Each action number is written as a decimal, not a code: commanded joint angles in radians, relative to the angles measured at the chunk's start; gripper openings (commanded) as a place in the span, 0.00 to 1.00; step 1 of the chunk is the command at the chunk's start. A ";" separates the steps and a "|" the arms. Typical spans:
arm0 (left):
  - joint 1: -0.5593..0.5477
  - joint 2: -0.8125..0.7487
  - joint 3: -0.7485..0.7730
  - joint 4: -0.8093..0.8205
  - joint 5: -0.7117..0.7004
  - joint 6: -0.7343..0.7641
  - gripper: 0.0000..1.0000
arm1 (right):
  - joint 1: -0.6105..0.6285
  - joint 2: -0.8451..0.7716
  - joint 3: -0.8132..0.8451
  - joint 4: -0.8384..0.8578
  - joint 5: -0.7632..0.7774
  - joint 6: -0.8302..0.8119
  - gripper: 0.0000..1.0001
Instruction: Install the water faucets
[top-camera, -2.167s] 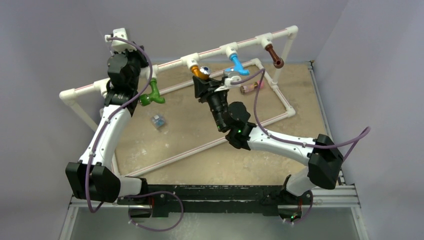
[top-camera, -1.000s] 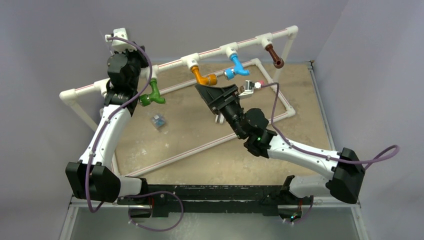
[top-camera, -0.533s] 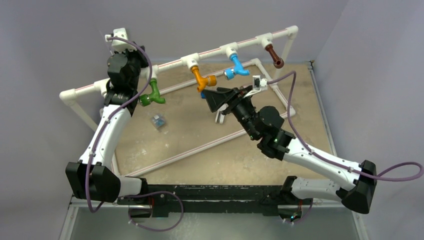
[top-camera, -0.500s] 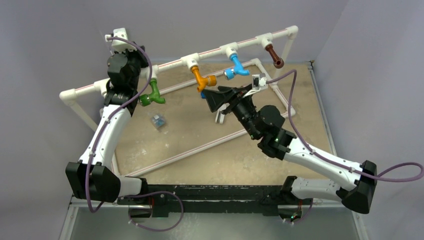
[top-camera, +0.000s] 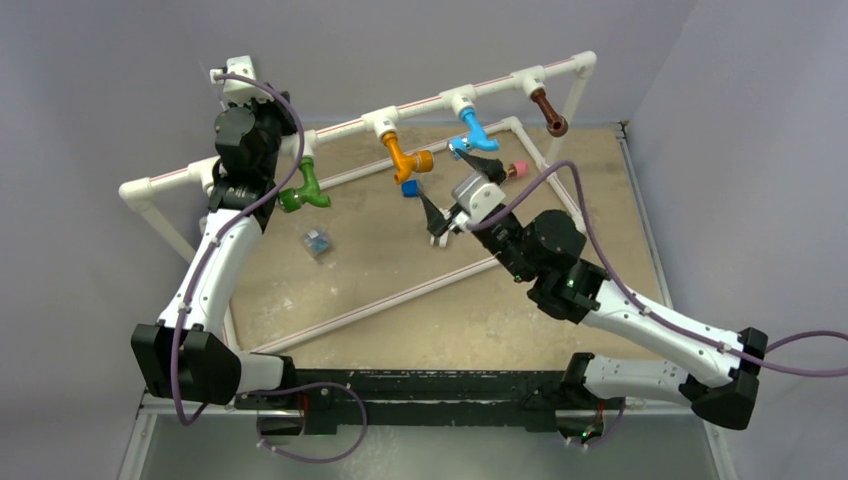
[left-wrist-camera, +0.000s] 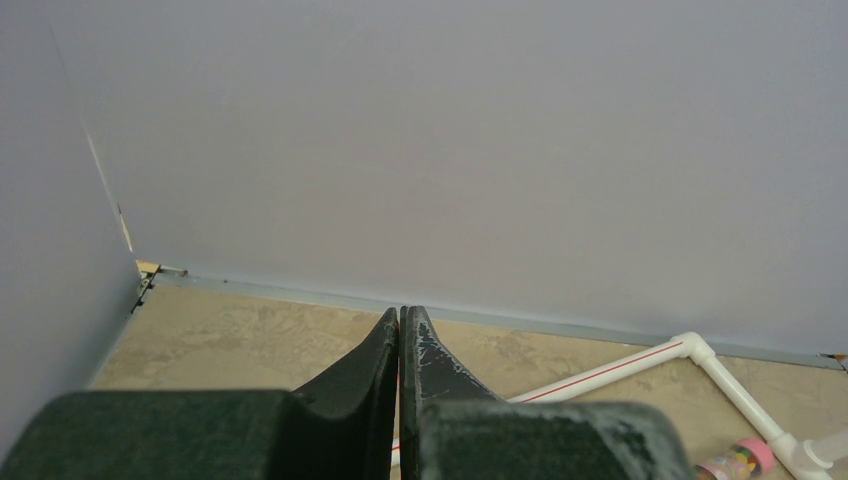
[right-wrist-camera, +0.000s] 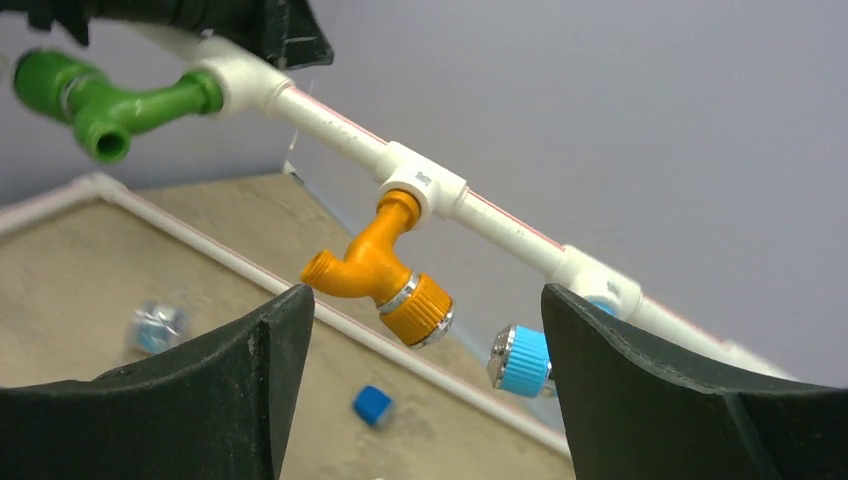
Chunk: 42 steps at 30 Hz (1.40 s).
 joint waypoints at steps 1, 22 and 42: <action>0.000 0.080 -0.074 -0.247 0.034 -0.001 0.00 | 0.078 -0.008 -0.038 0.021 -0.014 -0.486 0.86; 0.002 0.085 -0.073 -0.248 0.041 -0.003 0.00 | 0.134 0.334 -0.054 0.458 0.242 -0.989 0.87; 0.005 0.086 -0.071 -0.249 0.046 -0.005 0.00 | 0.054 0.474 0.067 0.518 0.278 -0.930 0.40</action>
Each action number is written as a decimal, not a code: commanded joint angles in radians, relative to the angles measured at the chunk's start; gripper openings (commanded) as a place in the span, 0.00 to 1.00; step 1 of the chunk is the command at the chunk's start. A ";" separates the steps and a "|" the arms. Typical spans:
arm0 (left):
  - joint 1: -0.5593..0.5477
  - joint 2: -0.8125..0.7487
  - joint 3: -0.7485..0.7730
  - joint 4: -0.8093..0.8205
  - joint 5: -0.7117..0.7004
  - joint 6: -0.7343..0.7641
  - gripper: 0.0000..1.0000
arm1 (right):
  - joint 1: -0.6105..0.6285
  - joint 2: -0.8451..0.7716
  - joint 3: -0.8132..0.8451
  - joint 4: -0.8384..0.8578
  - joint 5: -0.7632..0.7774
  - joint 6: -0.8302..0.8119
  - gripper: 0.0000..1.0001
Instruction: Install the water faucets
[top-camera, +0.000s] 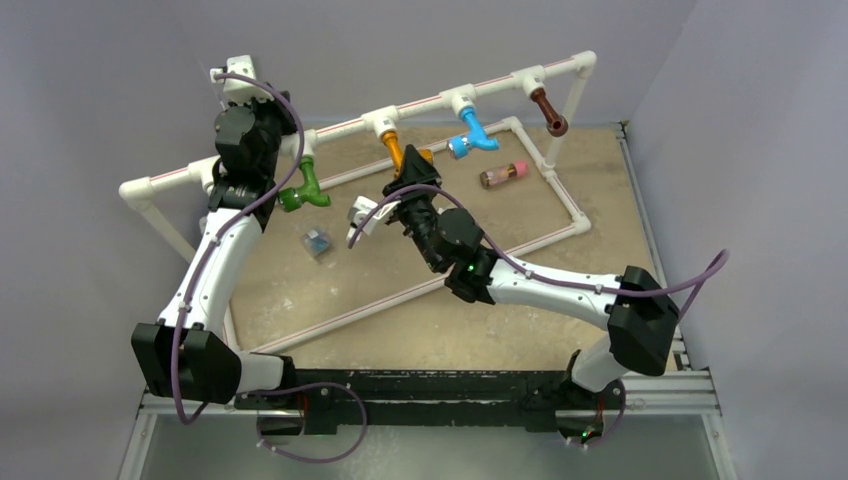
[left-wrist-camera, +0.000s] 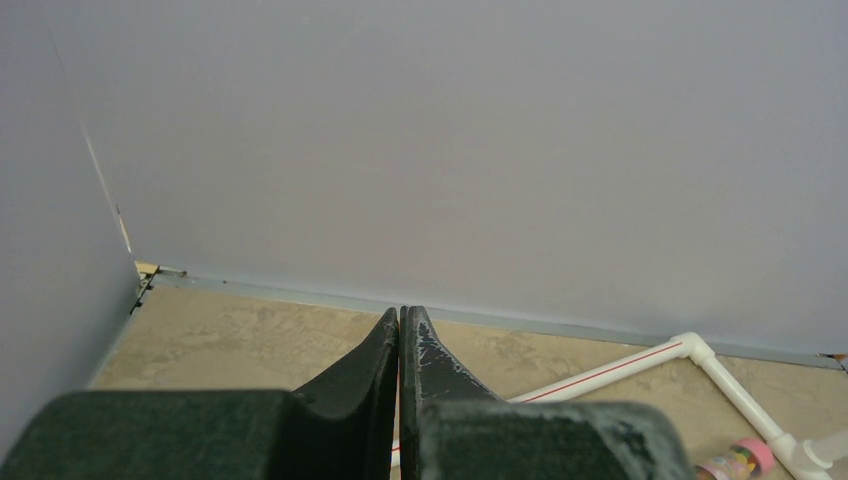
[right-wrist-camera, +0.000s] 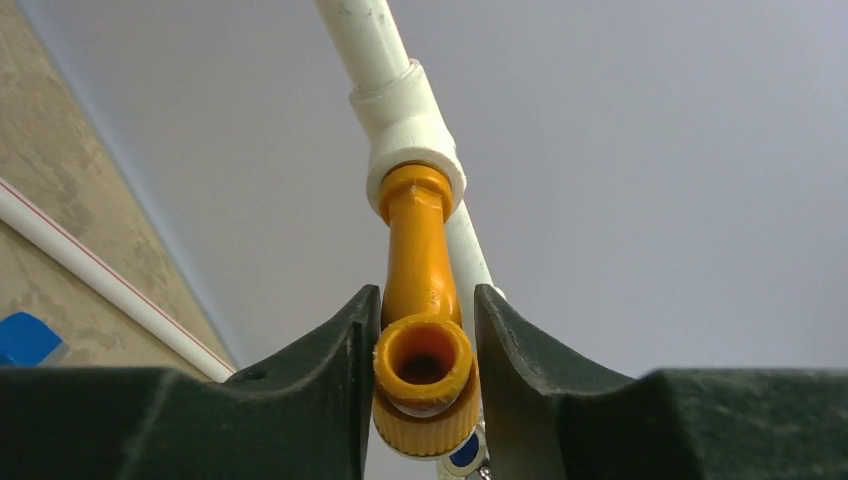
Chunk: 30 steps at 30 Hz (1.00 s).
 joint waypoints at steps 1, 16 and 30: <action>0.003 0.082 -0.075 -0.249 0.042 -0.005 0.00 | 0.000 0.000 0.031 0.067 0.025 0.038 0.29; 0.008 0.083 -0.073 -0.252 0.046 -0.008 0.00 | 0.014 -0.002 0.125 -0.050 -0.011 1.000 0.00; 0.010 0.079 -0.073 -0.255 0.058 -0.015 0.00 | -0.007 -0.034 0.007 0.208 -0.125 2.110 0.00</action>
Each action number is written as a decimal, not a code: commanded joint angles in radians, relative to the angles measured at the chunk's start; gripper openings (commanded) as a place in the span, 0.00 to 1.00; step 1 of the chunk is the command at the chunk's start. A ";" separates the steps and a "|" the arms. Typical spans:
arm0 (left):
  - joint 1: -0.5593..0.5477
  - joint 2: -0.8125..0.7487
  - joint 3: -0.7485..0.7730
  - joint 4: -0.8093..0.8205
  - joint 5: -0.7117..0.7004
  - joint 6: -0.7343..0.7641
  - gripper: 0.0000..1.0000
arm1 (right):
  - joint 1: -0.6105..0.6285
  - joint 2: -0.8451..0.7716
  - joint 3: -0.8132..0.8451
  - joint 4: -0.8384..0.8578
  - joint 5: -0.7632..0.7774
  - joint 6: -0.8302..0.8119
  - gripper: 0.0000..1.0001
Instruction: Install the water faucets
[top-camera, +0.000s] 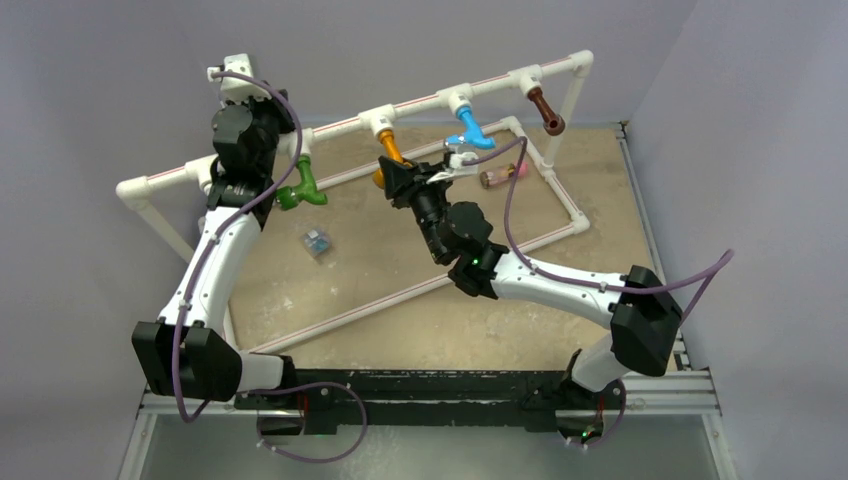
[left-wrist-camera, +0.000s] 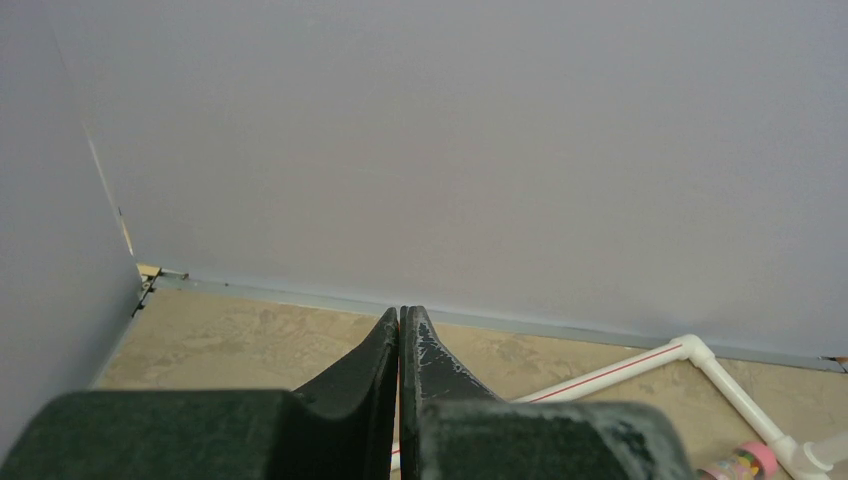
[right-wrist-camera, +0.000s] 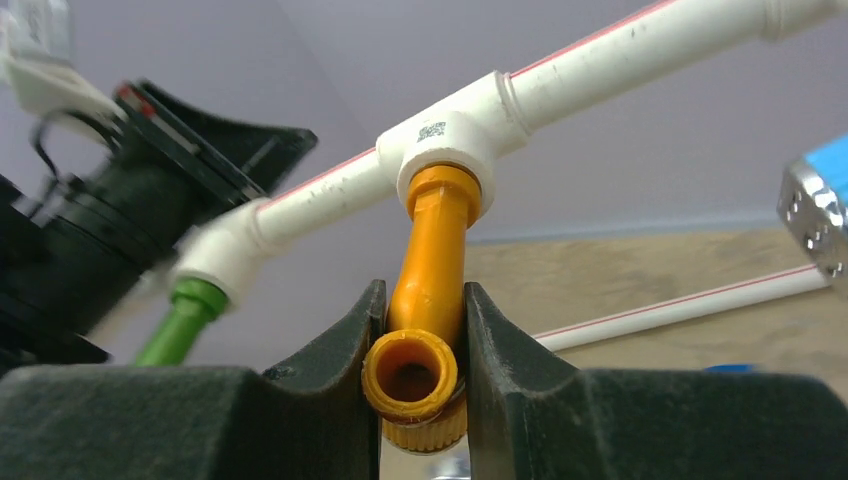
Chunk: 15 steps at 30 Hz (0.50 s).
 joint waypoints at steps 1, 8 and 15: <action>-0.005 0.070 -0.079 -0.261 0.048 -0.011 0.00 | 0.020 -0.037 -0.040 0.221 -0.191 0.510 0.00; -0.005 0.069 -0.080 -0.261 0.048 -0.012 0.00 | 0.017 -0.060 -0.138 0.420 -0.173 0.813 0.00; -0.005 0.070 -0.081 -0.261 0.050 -0.012 0.00 | 0.003 -0.116 -0.154 0.449 -0.190 0.981 0.00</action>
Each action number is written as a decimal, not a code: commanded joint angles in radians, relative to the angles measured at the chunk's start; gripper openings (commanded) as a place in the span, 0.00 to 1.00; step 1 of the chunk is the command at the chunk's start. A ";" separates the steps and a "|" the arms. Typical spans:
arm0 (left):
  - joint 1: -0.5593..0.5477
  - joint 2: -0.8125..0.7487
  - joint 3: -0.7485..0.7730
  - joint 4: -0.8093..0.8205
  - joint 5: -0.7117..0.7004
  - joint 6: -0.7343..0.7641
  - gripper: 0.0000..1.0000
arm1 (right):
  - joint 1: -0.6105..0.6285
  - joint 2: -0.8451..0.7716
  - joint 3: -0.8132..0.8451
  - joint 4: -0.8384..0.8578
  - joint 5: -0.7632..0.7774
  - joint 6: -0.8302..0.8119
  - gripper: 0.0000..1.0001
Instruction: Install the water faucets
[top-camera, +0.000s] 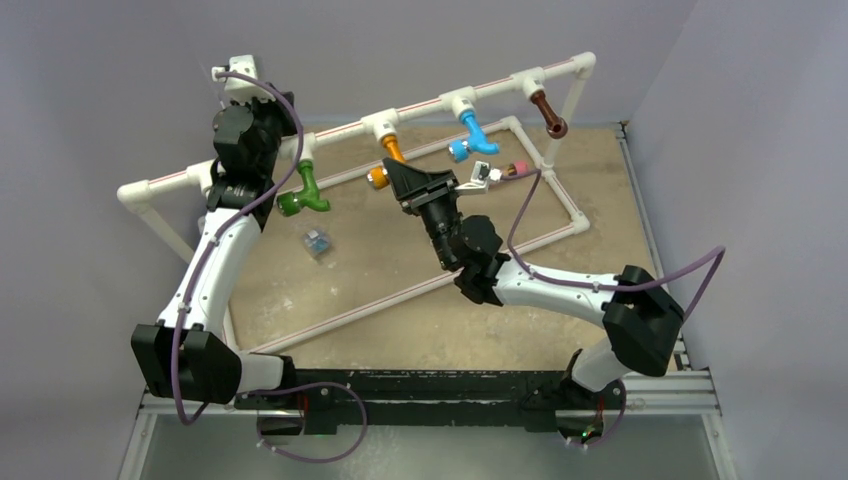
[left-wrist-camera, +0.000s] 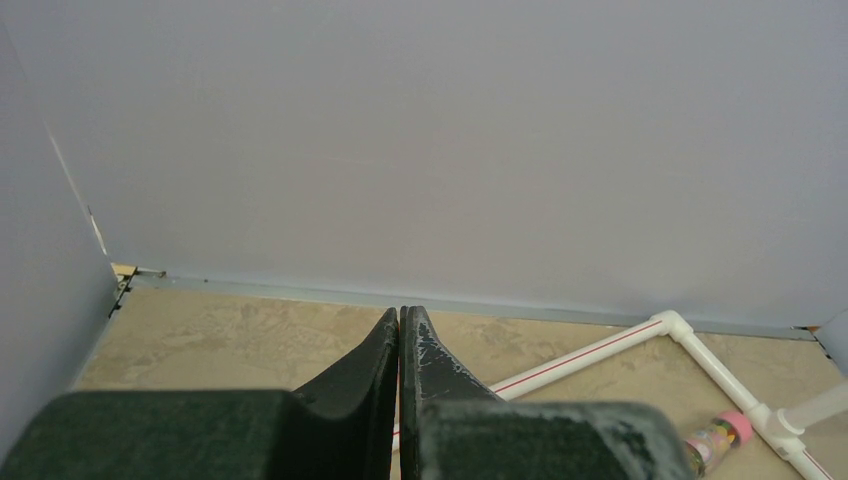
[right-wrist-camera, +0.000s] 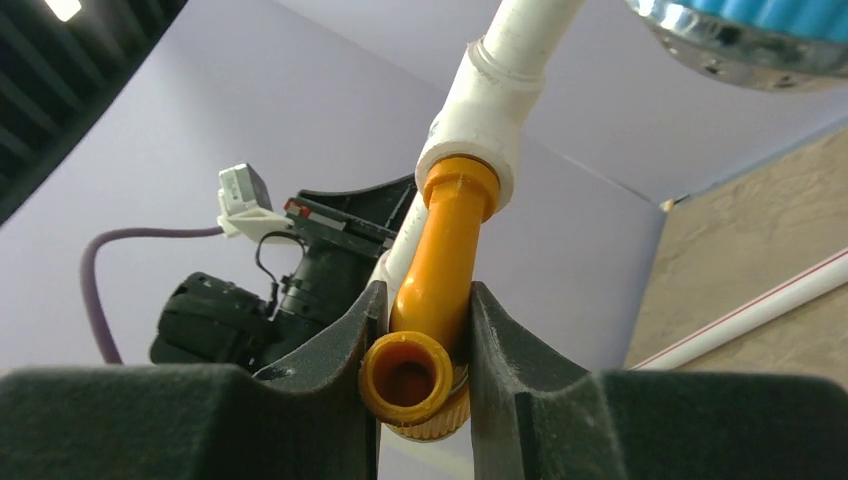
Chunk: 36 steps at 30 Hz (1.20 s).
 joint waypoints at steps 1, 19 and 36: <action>0.000 0.080 -0.081 -0.236 0.012 -0.009 0.00 | 0.025 -0.114 0.002 0.204 -0.168 0.283 0.00; 0.000 0.083 -0.079 -0.236 0.011 -0.008 0.00 | -0.011 -0.200 -0.054 0.063 -0.237 0.294 0.64; -0.001 0.086 -0.079 -0.237 0.010 -0.006 0.00 | -0.037 -0.405 -0.104 -0.314 -0.315 -0.104 0.76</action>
